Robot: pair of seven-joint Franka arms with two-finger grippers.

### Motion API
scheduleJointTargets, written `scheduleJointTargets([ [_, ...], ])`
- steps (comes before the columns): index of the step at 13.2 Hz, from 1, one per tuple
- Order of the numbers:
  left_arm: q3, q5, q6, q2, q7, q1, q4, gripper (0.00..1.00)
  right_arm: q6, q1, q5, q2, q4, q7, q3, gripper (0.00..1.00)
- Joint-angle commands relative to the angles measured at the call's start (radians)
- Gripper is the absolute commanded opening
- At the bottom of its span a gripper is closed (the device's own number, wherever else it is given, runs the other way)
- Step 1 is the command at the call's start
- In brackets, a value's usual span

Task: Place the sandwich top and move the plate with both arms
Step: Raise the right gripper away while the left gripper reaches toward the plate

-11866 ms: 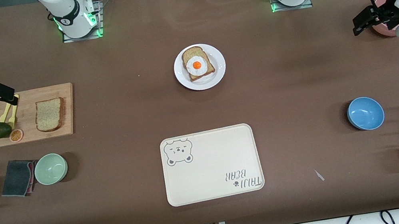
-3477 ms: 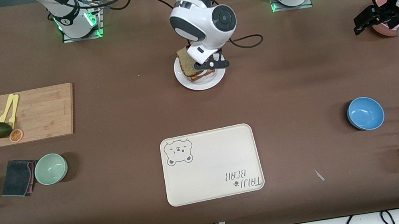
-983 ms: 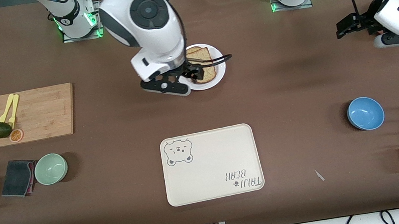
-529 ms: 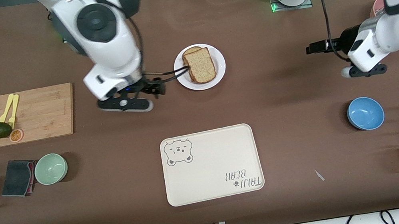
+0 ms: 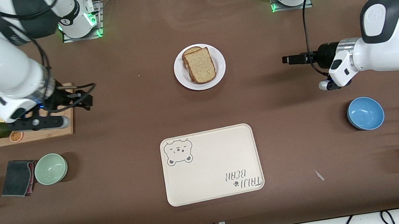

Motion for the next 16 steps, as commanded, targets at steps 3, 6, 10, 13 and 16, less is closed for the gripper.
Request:
scheduleJointTargets([
  [3, -0.023, -0.141, 0.11, 0.02, 0.159, -0.001, -0.127, 1.0, -0.015, -0.122, 0.083, -0.162, -0.113, -0.269, -0.067, 1.0],
  [6, -0.038, -0.287, 0.216, 0.049, 0.333, -0.001, -0.222, 1.0, -0.055, -0.123, 0.085, -0.21, -0.13, -0.354, -0.138, 1.0],
  [10, -0.064, -0.472, 0.289, 0.132, 0.555, -0.003, -0.289, 1.0, -0.074, -0.122, 0.079, -0.233, -0.111, -0.354, -0.141, 1.0],
  [13, -0.098, -0.599, 0.293, 0.221, 0.701, -0.006, -0.288, 1.0, -0.086, -0.122, 0.073, -0.231, -0.114, -0.354, -0.141, 1.0],
  [16, -0.129, -0.606, 0.313, 0.247, 0.738, -0.045, -0.286, 0.99, -0.092, -0.12, 0.066, -0.23, -0.114, -0.354, -0.139, 1.0],
])
